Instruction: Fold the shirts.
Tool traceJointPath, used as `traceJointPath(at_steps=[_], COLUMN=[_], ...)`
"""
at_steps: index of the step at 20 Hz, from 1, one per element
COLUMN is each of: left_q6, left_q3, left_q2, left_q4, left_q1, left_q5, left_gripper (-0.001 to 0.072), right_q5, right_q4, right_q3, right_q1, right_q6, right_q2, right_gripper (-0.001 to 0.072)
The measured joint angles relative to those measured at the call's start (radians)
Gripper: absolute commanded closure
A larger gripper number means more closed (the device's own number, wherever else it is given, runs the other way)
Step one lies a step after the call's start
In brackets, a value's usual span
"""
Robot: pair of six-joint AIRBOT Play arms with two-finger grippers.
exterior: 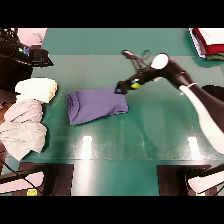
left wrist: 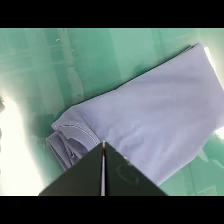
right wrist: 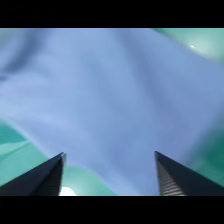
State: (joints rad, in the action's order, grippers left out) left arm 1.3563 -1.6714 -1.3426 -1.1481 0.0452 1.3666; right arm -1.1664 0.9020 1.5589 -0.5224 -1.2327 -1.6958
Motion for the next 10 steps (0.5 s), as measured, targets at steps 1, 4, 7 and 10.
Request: traceJointPath(at_steps=[1,4,7,10], left_q6=[0.0,-0.001,-0.002,-0.003], left_q3=[0.0,0.0,0.0,0.0], left_q2=[0.0,0.0,0.0,0.0], left_q4=[0.0,0.002,0.003,0.003], left_q1=[0.0,0.0,0.0,0.0], left_q5=[0.0,0.002,0.001,-0.005], left_gripper=[0.0685,0.0685,0.0685,0.0685], right_q5=[-0.005,0.007,0.005,-0.032], right_q4=[-0.007,-0.065,-0.141,-0.223], right_q3=[-0.05,-0.166,-0.189,-0.128], right_q1=[0.049,0.157,0.196,0.173], right_q6=[-0.015,-0.034,-0.038,-0.034], right_q2=[0.007,0.004,-0.055,-0.143], right_gripper=[0.0006,0.0018,0.0018,0.0019])
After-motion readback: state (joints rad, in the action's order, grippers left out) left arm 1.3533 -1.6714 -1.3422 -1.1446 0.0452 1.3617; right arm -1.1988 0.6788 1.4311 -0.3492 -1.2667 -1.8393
